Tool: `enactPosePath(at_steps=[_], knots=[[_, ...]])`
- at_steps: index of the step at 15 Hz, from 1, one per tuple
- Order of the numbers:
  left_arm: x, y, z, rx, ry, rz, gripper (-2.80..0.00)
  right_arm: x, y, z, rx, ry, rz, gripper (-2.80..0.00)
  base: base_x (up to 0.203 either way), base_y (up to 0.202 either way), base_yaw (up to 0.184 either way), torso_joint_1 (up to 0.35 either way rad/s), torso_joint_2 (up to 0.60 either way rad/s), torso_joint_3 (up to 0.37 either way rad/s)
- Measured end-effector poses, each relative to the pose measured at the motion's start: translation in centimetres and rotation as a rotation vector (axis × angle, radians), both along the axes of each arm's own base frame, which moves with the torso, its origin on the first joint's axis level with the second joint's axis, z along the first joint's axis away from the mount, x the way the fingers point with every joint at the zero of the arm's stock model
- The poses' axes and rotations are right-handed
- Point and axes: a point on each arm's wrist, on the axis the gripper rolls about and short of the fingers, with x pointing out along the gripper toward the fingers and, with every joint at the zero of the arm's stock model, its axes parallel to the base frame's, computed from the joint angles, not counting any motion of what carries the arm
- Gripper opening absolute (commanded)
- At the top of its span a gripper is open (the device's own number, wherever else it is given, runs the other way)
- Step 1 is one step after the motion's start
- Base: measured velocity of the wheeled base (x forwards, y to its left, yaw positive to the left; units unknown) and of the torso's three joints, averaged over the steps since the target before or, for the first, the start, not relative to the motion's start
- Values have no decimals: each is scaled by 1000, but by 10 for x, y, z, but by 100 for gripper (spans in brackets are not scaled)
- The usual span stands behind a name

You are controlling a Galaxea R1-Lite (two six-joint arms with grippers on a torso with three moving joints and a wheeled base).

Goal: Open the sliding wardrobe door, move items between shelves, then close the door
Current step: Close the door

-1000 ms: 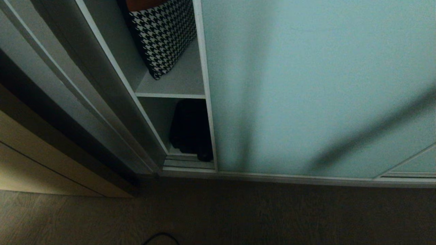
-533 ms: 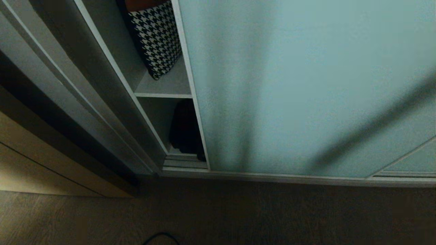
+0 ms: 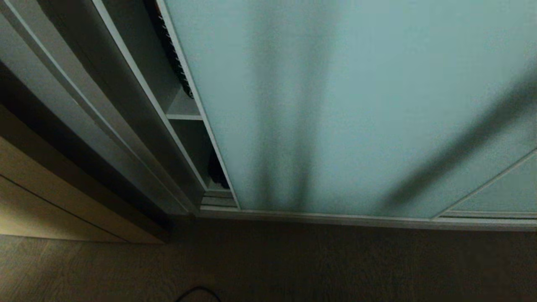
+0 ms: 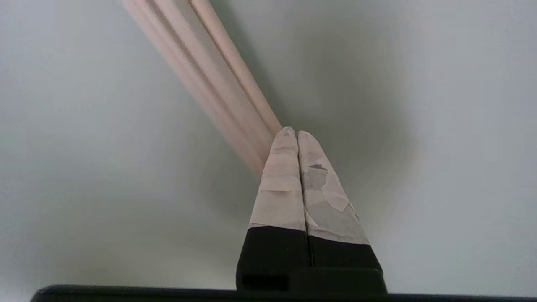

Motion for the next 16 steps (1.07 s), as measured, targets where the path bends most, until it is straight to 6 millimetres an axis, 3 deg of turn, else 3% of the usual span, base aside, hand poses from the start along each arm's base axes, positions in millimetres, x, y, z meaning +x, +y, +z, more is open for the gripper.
enactPosePath(at_steps=[6,10,16], knots=[[0,0,0,0,0,0,-280,-17,17,13,-61,-52,-6,-280,0,0,0,0,0,0],[0,0,0,0,0,0,-280,-34,42,44,-68,-20,38,-280,0,0,0,0,0,0],[0,0,0,0,0,0,-280,-72,123,95,-117,-22,173,-280,0,0,0,0,0,0]])
